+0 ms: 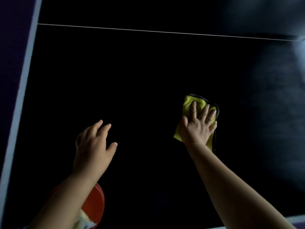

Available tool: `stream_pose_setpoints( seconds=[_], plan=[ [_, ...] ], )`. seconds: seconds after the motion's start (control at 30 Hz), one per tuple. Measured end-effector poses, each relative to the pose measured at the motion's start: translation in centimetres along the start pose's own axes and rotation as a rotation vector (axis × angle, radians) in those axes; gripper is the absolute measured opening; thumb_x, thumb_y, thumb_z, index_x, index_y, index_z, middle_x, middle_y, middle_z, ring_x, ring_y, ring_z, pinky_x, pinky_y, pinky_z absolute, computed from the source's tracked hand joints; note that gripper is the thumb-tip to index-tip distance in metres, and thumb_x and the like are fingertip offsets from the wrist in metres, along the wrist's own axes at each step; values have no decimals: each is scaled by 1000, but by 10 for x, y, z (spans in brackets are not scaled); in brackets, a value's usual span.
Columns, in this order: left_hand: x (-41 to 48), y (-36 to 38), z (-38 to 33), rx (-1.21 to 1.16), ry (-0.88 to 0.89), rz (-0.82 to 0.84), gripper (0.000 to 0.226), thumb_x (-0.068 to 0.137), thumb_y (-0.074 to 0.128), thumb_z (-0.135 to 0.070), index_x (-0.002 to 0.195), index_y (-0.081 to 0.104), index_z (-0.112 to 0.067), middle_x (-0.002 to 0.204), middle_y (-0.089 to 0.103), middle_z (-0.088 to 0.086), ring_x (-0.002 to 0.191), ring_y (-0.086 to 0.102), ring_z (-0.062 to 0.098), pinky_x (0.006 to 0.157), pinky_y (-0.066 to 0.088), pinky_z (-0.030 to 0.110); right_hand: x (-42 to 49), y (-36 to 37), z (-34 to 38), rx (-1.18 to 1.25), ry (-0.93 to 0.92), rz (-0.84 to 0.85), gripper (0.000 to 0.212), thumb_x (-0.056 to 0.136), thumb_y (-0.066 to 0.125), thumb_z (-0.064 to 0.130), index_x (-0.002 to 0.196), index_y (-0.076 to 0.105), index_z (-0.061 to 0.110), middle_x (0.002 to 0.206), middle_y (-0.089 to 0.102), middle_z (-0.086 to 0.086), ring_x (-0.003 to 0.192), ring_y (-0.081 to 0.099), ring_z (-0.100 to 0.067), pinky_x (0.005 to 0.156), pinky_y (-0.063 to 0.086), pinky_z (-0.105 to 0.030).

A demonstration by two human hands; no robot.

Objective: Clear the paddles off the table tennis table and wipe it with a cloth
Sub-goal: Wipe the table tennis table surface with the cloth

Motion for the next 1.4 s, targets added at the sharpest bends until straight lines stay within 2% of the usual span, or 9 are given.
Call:
stream_pose_setpoints(
  seconds=[0.13, 0.23, 0.3, 0.5, 0.67, 0.93, 1.13, 1.27, 1.4],
  plan=[
    [-13, -32, 62, 26, -32, -11, 53, 73, 69, -27, 121, 61, -5, 131, 53, 18, 118, 47, 40, 95, 39, 54, -66, 30, 87, -5, -110, 59, 72, 95, 38, 52, 155, 1, 37, 163, -14, -11, 147, -20, -34, 117, -7, -55],
    [-33, -56, 117, 43, -91, 14, 58, 70, 80, -16, 123, 59, -4, 133, 52, 19, 120, 47, 42, 94, 37, 57, -115, 54, 163, -19, -223, 110, 75, 89, 28, 57, 155, -3, 37, 162, -17, -11, 146, -24, -34, 115, -12, -56],
    [-48, -73, 155, 56, -141, 8, 59, 69, 81, -16, 124, 59, -5, 133, 52, 19, 119, 47, 41, 95, 37, 57, -145, 67, 219, -37, -334, 126, 78, 85, 25, 58, 154, -3, 38, 162, -18, -11, 145, -25, -34, 114, -15, -57],
    [-94, -104, 252, 94, -286, 9, 60, 72, 78, -19, 127, 57, -5, 135, 50, 18, 121, 46, 40, 96, 36, 57, -225, 104, 374, -84, -752, 189, 71, 91, 38, 52, 154, 8, 38, 163, -11, -13, 146, -22, -36, 113, -15, -60],
    [-111, -107, 279, 101, -359, 17, 60, 77, 74, -23, 131, 53, -9, 140, 45, 14, 127, 41, 35, 100, 32, 54, -279, 124, 443, -215, -1017, 217, 68, 96, 32, 56, 155, 5, 37, 163, -13, -11, 146, -22, -35, 113, -11, -63],
    [-76, -84, 220, 94, -274, 30, 58, 80, 71, -27, 133, 52, -11, 142, 44, 11, 130, 38, 32, 103, 30, 51, -231, 106, 414, -141, -1061, 136, 64, 94, 40, 50, 153, 18, 41, 165, 5, 1, 150, -6, -25, 120, -1, -51],
    [-25, -47, 134, 52, -166, 64, 60, 71, 78, -20, 127, 57, -8, 137, 49, 15, 126, 43, 37, 99, 34, 54, -121, 64, 309, -60, -810, 24, 64, 90, 42, 48, 151, 27, 38, 163, 16, -2, 151, 3, -25, 120, 4, -48],
    [8, -18, 63, 32, -64, 88, 61, 64, 83, -17, 119, 62, -6, 130, 54, 17, 118, 51, 39, 94, 40, 55, -46, 33, 218, -46, -614, -3, 68, 85, 34, 54, 151, 26, 40, 163, 17, 0, 151, 3, -24, 120, 5, -46],
    [28, 5, 2, -21, 31, 100, 57, 71, 80, -17, 123, 59, -5, 134, 51, 17, 122, 47, 39, 99, 37, 54, 16, 6, 127, -38, -428, -9, 71, 83, 34, 54, 152, 25, 40, 163, 13, 1, 151, 1, -23, 120, 6, -45]
  ],
)
Point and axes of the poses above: each hand's wrist, its own x-axis towards the middle knuckle, its own y-axis out of the palm, z = x × y, the point moved 10 cm from there along x, towards the middle knuckle
